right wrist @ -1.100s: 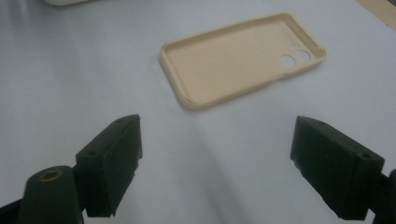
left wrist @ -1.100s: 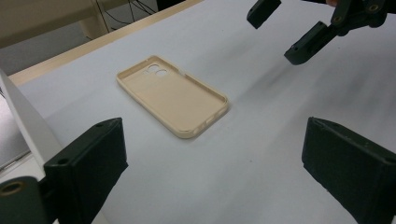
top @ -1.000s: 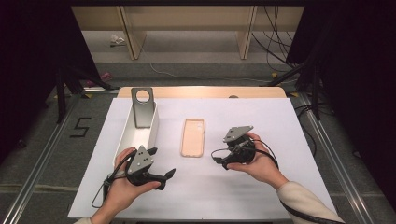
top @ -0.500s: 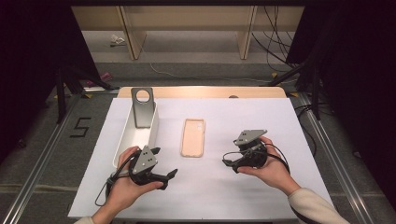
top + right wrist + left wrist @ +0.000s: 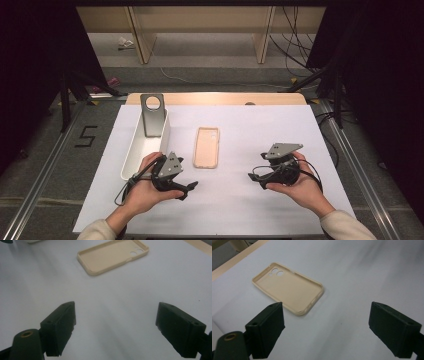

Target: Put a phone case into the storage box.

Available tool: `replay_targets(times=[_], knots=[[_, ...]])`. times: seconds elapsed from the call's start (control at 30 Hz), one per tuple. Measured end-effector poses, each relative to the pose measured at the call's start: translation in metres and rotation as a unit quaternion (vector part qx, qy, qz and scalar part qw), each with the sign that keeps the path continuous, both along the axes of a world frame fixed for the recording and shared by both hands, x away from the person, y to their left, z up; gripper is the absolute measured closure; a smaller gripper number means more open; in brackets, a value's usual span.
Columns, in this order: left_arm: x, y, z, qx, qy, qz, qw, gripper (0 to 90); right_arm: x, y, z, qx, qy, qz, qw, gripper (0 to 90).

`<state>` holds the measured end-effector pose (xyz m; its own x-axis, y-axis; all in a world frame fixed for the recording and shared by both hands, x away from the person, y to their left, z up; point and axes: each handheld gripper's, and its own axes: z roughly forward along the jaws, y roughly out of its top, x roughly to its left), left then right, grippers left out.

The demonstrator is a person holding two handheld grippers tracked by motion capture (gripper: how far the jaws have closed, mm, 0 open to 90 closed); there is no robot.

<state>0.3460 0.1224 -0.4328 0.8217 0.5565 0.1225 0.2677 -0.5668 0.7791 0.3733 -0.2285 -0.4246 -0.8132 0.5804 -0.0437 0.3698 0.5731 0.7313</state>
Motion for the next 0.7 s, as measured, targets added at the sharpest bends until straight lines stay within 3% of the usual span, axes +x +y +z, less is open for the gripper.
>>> replay_targets(times=[0.23, 0.43, 0.53, 0.57, 0.7], knots=[[0.017, -0.016, 0.006, 0.044, 0.008, -0.018, 0.9988, 15.4, -0.003, -0.012, 0.0, 0.014, 0.004, -0.016, 0.9998, 17.1], [0.035, -0.029, 0.007, 0.1, 0.02, -0.036, 0.9941, 18.6, -0.005, -0.017, 0.001, 0.018, 0.004, -0.021, 0.9996, 17.1], [0.041, -0.038, 0.006, 0.115, 0.033, -0.052, 0.9914, 20.2, -0.006, -0.018, 0.001, 0.02, 0.005, -0.022, 0.9995, 17.1], [0.04, -0.043, 0.008, 0.114, 0.038, -0.05, 0.9915, 20.4, -0.006, -0.018, 0.001, 0.02, 0.005, -0.024, 0.9995, 17.1], [0.039, -0.06, 0.013, 0.112, 0.027, -0.053, 0.992, 22.7, -0.006, -0.021, 0.0, 0.021, 0.005, -0.027, 0.9994, 17.1]])
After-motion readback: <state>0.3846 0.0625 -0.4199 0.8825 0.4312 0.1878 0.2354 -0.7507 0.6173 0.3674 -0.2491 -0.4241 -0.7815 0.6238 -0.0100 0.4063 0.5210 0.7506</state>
